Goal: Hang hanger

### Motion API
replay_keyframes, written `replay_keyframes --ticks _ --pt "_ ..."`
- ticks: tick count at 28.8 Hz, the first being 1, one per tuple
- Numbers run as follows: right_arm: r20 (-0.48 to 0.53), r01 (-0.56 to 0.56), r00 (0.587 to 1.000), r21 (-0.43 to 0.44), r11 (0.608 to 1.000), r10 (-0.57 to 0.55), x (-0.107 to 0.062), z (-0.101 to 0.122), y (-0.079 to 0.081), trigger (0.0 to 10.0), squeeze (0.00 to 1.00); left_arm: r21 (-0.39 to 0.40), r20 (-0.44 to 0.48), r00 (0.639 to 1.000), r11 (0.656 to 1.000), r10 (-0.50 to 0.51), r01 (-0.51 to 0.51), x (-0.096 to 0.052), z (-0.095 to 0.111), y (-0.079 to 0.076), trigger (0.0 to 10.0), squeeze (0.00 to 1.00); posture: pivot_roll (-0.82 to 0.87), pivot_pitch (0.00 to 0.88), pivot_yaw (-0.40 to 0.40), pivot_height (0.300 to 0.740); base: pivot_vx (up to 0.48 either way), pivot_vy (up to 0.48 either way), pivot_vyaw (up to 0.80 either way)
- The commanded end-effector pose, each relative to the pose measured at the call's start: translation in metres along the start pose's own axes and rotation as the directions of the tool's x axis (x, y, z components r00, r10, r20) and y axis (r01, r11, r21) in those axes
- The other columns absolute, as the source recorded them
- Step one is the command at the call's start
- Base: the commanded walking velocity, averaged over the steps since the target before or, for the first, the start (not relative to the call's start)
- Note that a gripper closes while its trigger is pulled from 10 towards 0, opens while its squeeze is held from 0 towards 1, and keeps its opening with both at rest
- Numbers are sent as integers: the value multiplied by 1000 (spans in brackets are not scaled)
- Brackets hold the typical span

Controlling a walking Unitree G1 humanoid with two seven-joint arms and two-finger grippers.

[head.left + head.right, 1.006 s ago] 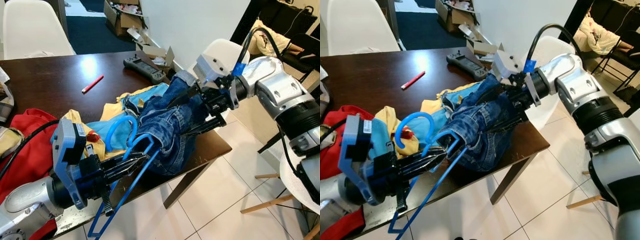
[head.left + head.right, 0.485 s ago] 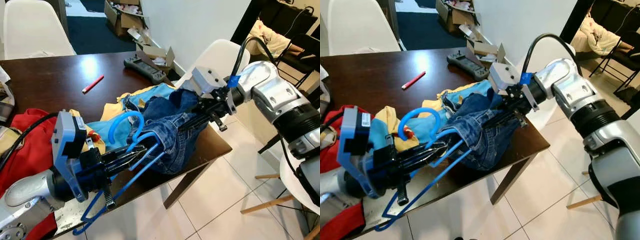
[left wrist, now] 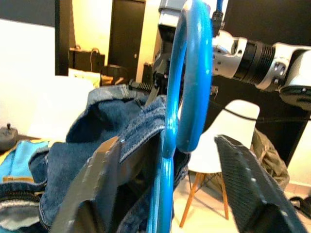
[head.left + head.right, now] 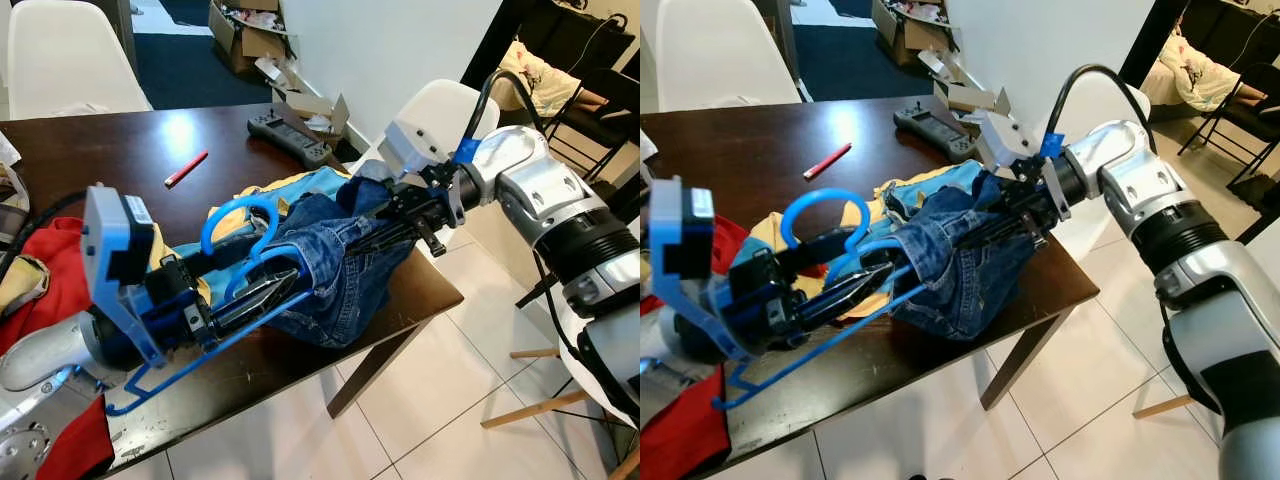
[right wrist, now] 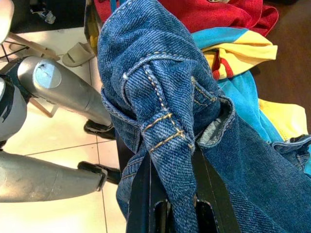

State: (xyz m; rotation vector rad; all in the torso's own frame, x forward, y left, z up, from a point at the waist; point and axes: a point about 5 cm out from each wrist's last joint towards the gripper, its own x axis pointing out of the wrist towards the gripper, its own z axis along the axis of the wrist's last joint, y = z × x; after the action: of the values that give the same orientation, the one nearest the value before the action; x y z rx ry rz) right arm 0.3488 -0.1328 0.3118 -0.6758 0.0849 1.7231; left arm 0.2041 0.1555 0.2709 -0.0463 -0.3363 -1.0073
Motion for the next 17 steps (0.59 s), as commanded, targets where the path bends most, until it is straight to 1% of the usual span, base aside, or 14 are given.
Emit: replay_keyframes --ticks 1,3,4,7,8,9,10,13,14,15,16,17 --pt "46 48 998 -15 999 -47 -12 7 -2 0 0 -17 0 1000 1000 -16 16 -1 0 -2 10000 1000 134 91 -214 740 0 0 0" --pt "46 48 998 -15 999 -47 -12 7 -2 0 0 -17 0 1000 1000 -16 16 -1 0 -2 10000 1000 134 91 -214 740 0 0 0" --pt "51 77 996 -9 997 -77 -18 5 -3 0 0 -4 -3 1000 1000 -7 7 -4 3 -1 10000 1000 137 92 -215 740 0 0 0" --pt "51 77 996 -9 997 -77 -18 5 -3 0 0 -4 -3 1000 1000 -7 7 -4 3 -1 10000 1000 137 92 -215 740 0 0 0" --pt "62 129 990 3 992 -128 -27 4 -5 0 0 36 7 999 999 38 -38 -10 11 6 10000 1000 138 93 -214 740 0 0 0" --pt "62 129 990 3 992 -128 -27 4 -5 0 0 36 7 999 999 38 -38 -10 11 6 10000 1000 138 93 -214 740 0 0 0" --pt "97 217 971 25 976 -218 -38 3 -9 0 0 101 50 992 987 119 -123 -19 27 19 10000 1000 138 93 -214 740 0 0 0" --pt "97 217 971 25 976 -218 -38 3 -9 0 0 101 50 992 987 119 -123 -19 27 19 10000 1000 138 93 -214 740 0 0 0" --pt "130 306 942 51 951 -310 -47 3 -12 0 0 159 114 975 965 192 -209 -27 45 29 10000 1000 140 93 -214 740 0 0 0" --pt "130 306 942 51 951 -310 -47 3 -12 0 0 159 114 975 965 192 -209 -27 45 29 10000 1000 140 93 -214 740 0 0 0" --pt "134 412 898 85 907 -420 -54 0 -16 0 0 202 213 945 935 250 -292 -36 68 38 10000 1000 140 93 -209 740 0 0 0" --pt "134 412 898 85 907 -420 -54 0 -16 0 0 202 213 945 935 250 -292 -36 68 38 10000 1000 140 93 -209 740 0 0 0"
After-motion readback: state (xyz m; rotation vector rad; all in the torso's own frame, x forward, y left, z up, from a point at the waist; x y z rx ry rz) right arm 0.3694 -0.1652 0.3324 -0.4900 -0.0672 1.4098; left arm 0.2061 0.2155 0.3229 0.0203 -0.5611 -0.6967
